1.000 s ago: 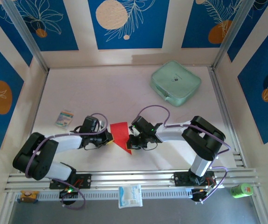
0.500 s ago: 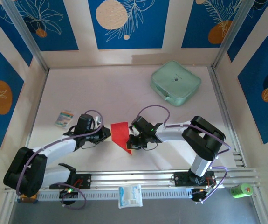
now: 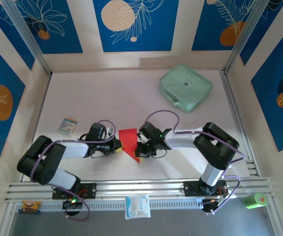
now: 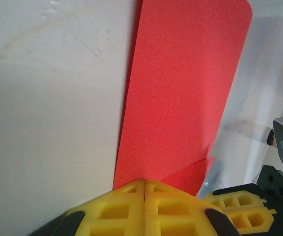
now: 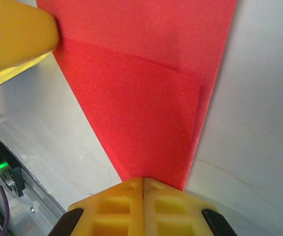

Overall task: Fold a paper plane with a square sheet of paper (pick it up from the middle)
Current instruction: Third fold the triangle at the center of the table.

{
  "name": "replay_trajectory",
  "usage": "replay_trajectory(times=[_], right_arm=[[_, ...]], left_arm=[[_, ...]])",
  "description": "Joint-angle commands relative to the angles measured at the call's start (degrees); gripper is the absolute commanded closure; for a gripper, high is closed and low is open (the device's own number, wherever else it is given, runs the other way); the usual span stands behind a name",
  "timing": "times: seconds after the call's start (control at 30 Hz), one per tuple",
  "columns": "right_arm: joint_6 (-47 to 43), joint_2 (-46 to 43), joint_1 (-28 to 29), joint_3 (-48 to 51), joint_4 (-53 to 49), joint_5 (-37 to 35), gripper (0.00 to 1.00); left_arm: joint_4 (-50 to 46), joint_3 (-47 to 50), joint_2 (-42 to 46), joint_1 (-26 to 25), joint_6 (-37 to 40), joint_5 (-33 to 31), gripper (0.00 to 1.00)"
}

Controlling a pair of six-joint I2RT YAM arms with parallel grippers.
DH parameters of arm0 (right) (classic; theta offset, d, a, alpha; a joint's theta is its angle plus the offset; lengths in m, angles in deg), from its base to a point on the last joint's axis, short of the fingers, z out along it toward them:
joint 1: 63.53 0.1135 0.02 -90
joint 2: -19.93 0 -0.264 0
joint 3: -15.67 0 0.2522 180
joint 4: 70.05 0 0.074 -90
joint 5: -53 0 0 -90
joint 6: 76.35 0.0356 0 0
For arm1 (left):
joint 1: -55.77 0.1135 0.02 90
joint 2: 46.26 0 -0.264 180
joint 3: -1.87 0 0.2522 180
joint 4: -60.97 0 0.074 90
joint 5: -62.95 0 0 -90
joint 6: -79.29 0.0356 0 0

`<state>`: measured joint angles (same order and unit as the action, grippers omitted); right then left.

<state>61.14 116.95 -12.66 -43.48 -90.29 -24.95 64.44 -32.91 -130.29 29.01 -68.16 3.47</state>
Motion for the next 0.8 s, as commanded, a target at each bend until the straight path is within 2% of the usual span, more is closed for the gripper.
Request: replay_trajectory(times=[0.0,0.37,0.77], right_arm=[[-2.37,-1.54,0.25,-3.23,-2.24,1.61,0.95],[-4.9,7.63,1.46,-12.96,-4.88,2.63,0.93],[-4.8,7.91,1.07,-9.62,-6.19,1.14,0.91]], left_arm=[[-1.83,2.21,-1.88,-0.22,-0.42,-2.84,1.0],[-3.5,0.89,-1.64,-0.22,0.87,-2.18,1.0],[-4.11,0.59,-2.03,-0.22,1.18,-2.15,1.0]])
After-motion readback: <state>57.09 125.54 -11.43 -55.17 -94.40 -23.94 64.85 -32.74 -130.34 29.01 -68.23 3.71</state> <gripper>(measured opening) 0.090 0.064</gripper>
